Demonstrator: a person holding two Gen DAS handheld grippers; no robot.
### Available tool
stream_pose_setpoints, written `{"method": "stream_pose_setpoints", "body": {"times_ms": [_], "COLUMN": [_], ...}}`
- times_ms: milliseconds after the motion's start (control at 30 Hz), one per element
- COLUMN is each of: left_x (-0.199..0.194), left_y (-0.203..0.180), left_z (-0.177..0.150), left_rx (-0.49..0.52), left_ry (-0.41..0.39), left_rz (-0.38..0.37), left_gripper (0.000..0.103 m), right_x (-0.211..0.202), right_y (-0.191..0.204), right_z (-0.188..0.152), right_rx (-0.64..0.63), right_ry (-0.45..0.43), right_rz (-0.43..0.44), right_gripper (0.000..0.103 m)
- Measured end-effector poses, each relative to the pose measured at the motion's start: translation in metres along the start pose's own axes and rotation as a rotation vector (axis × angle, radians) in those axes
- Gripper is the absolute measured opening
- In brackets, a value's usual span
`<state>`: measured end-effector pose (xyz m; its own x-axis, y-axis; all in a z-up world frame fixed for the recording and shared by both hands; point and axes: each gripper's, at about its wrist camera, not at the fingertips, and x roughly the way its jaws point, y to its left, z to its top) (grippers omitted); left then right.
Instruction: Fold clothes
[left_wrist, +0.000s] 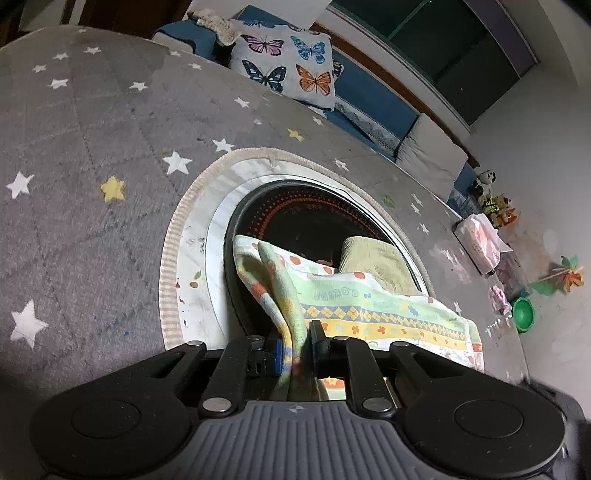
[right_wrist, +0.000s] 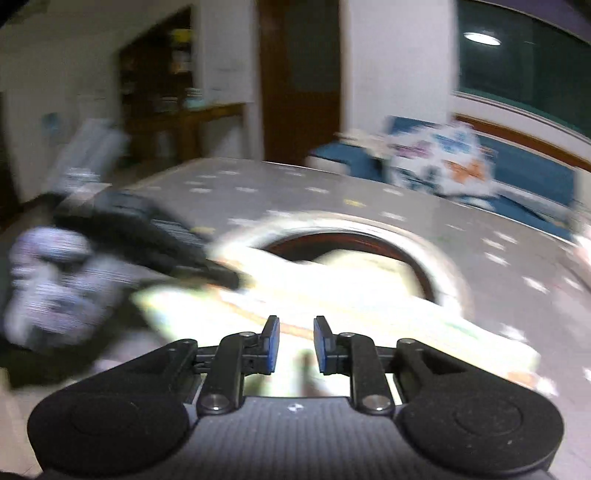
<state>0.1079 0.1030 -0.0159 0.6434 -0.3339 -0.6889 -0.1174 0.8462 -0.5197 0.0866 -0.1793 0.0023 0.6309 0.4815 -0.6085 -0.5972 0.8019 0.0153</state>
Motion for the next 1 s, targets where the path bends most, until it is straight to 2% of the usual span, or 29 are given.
{"method": "stream_pose_setpoints", "body": {"times_ms": [133,200,267,400,500,533,600,700,867,1000], "left_x": [0.001,0.001,0.001,0.002,0.003,0.003,0.002,-0.002,-0.011,-0.004], "left_y": [-0.001,-0.002,-0.004,-0.007,-0.009,-0.010,-0.013,-0.025,-0.058,-0.100], "left_z": [0.000,-0.001,0.000,0.000,0.001,0.001,0.001,0.005,0.016,0.024], "left_rx": [0.014,0.021,0.033,0.059,0.067,0.069,0.081,0.111,0.185,0.267], "left_ry": [-0.002,-0.003,-0.005,-0.009,-0.011,-0.012,-0.017,-0.034,-0.074,-0.096], "left_rz": [0.015,0.021,0.027,0.040,0.048,0.050,0.053,0.045,0.006,-0.044], "left_gripper": [0.015,0.015,0.015,0.015,0.015,0.015,0.015,0.013,0.010,0.009], "right_x": [0.008,0.008,0.007,0.011,0.017,0.018,0.021,0.017,-0.013,-0.047], "right_y": [-0.059,-0.082,-0.104,-0.131,-0.133,-0.132,-0.127,-0.119,-0.115,-0.127], "right_z": [-0.014,-0.020,-0.028,-0.035,-0.034,-0.034,-0.031,-0.028,-0.023,-0.020], "right_rx": [0.111,0.164,0.232,0.339,0.371,0.374,0.366,0.347,0.344,0.348], "right_ry": [0.031,0.031,0.024,0.016,0.001,-0.002,-0.002,-0.016,-0.084,-0.131], "right_rz": [-0.173,-0.251,-0.283,-0.252,-0.222,-0.210,-0.186,-0.186,-0.203,-0.265], "right_gripper": [0.032,0.039,0.043,0.045,0.043,0.040,0.017,0.008,0.007,0.007]}}
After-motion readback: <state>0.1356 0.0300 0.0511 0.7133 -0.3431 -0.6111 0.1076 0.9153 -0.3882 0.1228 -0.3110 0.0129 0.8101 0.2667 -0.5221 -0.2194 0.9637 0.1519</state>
